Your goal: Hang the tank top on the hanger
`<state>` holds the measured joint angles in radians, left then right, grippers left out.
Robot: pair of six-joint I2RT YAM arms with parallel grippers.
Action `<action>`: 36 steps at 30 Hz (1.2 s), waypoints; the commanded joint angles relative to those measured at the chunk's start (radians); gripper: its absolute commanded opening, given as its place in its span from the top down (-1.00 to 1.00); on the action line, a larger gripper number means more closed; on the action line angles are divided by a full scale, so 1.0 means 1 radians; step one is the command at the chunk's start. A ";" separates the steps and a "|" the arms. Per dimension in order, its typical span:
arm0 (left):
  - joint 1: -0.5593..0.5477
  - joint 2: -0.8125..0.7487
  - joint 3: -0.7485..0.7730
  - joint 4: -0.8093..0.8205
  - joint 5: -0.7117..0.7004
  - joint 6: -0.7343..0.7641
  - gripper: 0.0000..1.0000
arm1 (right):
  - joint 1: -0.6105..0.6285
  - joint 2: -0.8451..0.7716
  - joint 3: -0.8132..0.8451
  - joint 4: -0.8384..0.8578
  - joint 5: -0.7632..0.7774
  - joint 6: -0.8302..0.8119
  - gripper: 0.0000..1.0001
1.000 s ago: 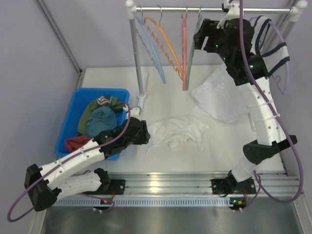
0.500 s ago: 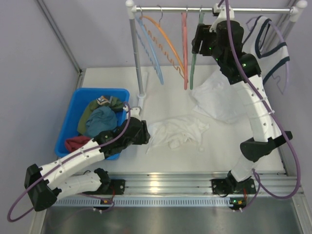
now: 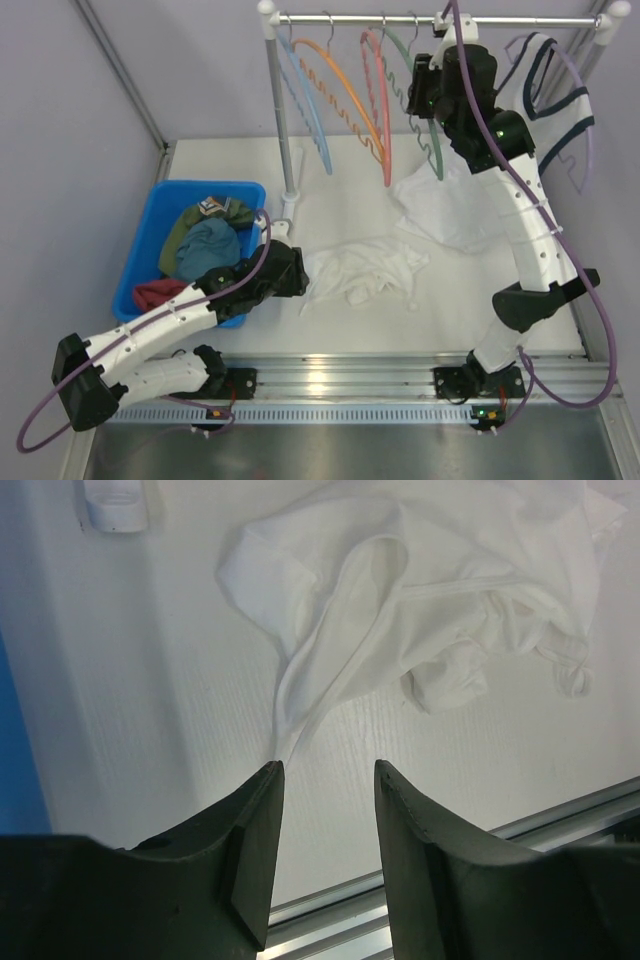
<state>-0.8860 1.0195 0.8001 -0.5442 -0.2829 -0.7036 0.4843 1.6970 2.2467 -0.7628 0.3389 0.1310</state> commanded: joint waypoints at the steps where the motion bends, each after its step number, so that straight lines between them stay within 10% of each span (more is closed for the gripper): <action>1: 0.001 -0.002 0.002 0.038 0.001 0.004 0.07 | 0.014 -0.030 0.039 0.003 0.006 -0.040 0.31; 26: 0.001 0.013 -0.001 0.046 0.010 0.004 0.07 | 0.014 -0.033 0.051 -0.067 -0.051 -0.070 0.43; 36: 0.001 0.017 0.002 0.044 0.011 0.004 0.07 | 0.014 -0.007 0.093 -0.086 -0.035 -0.080 1.00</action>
<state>-0.8860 1.0328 0.8001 -0.5377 -0.2768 -0.7036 0.4881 1.6970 2.2826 -0.8593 0.2890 0.0643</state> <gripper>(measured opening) 0.467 0.146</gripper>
